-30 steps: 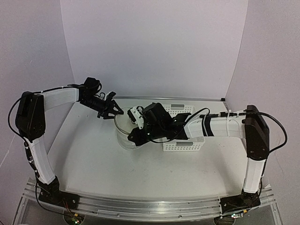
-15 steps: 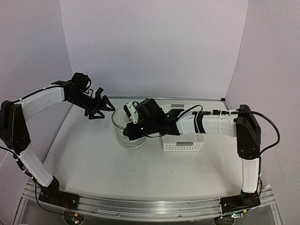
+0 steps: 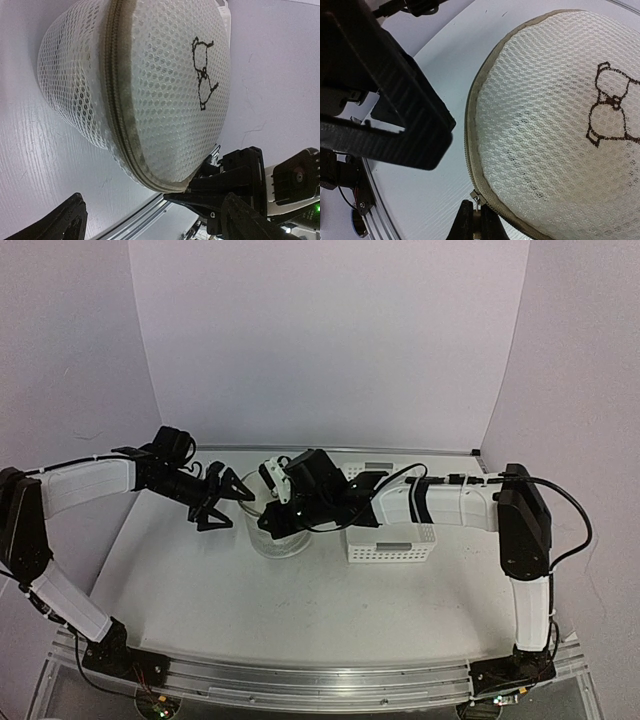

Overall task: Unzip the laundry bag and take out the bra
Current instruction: Hold the laundry bag at the center of the board, then unzip the zipper of the laundry bag.

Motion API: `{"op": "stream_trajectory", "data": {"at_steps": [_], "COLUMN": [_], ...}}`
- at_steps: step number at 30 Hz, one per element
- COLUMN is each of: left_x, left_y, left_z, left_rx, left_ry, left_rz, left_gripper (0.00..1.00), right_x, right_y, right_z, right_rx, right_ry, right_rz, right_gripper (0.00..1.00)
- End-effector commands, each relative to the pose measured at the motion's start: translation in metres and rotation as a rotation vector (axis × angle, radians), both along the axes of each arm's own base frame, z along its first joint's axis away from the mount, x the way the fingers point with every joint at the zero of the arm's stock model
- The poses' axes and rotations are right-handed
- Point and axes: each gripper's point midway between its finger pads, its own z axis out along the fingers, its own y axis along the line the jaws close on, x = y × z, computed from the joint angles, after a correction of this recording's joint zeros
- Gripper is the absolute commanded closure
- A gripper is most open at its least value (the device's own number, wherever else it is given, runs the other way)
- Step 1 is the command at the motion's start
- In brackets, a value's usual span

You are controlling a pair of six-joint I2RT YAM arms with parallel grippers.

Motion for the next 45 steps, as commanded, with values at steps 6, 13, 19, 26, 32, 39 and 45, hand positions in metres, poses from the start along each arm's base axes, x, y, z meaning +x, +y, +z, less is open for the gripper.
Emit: {"op": "stream_trajectory", "data": {"at_steps": [6, 13, 19, 26, 32, 39, 45], "left_x": [0.021, 0.032, 0.034, 0.029, 0.032, 0.036, 0.039], "left_y": [-0.012, -0.015, -0.012, -0.011, -0.014, -0.016, -0.013], "left_z": [0.016, 0.013, 0.006, -0.011, -0.014, -0.013, -0.002], "left_rx": [-0.163, -0.196, -0.182, -0.165, -0.164, -0.169, -0.189], "left_ry": [-0.004, 0.018, 0.024, 0.06, 0.063, 0.053, 0.027], "left_rz": [0.112, 0.161, 0.195, 0.186, 0.176, 0.169, 0.157], "left_gripper": [0.1, 0.27, 0.53, 0.73, 0.95, 1.0, 1.0], "right_x": [-0.001, -0.002, -0.003, -0.005, -0.009, -0.01, -0.011], "right_y": [0.004, 0.0, -0.002, -0.003, -0.007, -0.015, -0.035], "right_z": [0.028, 0.028, 0.031, 0.04, 0.047, 0.046, 0.03], "right_rx": [0.054, 0.06, 0.063, 0.076, 0.089, 0.075, 0.0], "right_ry": [-0.043, -0.045, -0.049, -0.061, -0.072, -0.089, -0.133], "right_rz": [0.019, 0.014, 0.012, 0.02, 0.031, 0.026, 0.008], "right_gripper": [1.0, 1.0, 1.0, 1.0, 1.0, 1.0, 1.0]}}
